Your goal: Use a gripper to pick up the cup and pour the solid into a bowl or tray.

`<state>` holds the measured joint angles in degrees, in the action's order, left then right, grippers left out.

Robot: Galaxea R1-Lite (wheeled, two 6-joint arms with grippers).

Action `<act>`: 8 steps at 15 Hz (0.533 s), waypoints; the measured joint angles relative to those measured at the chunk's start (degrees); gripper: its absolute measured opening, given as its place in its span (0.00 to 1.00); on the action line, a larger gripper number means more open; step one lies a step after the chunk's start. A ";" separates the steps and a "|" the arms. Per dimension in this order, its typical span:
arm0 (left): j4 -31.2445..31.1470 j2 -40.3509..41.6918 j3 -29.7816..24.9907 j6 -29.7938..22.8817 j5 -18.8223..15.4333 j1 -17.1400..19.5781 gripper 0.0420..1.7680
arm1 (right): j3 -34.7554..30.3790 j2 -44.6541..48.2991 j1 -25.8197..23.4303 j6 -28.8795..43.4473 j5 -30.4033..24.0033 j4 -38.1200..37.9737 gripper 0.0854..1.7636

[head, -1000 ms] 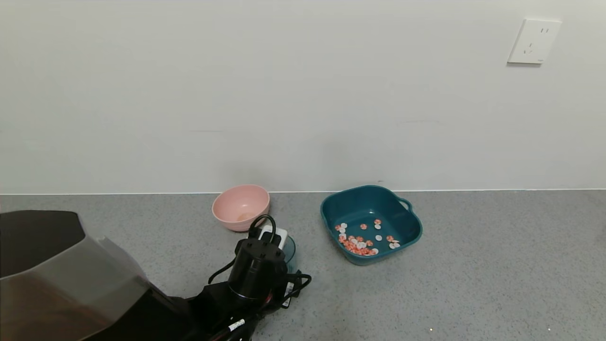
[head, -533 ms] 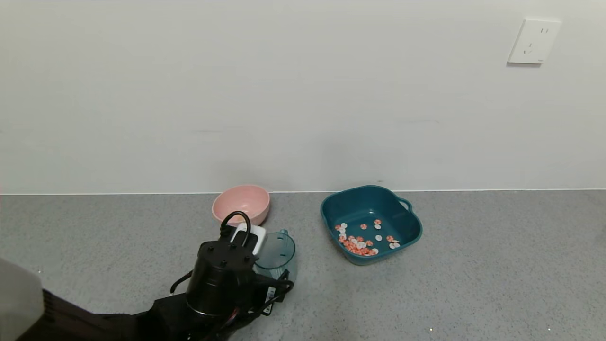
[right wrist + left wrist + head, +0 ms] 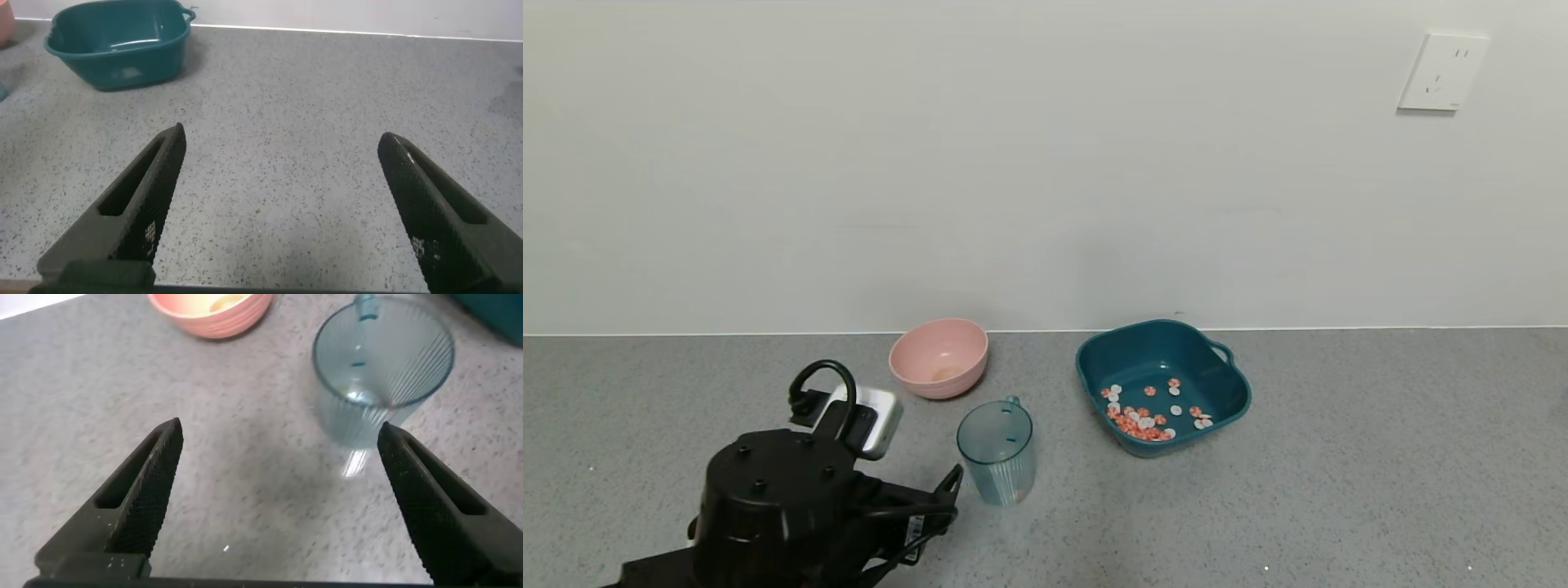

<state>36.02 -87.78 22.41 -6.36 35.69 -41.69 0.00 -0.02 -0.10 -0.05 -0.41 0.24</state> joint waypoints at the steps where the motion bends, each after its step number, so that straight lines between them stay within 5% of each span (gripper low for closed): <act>1: -1.63 2.04 -0.50 -0.11 0.50 -0.20 0.97 | 0.00 0.00 0.00 -0.02 0.01 0.00 0.97; 8: -15.47 18.54 -2.43 -0.44 6.19 -2.73 0.97 | 0.00 0.00 0.00 0.00 0.00 -0.02 0.97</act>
<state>20.55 -69.24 19.98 -6.80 41.89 -44.42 0.00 -0.02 -0.10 -0.05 -0.41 0.22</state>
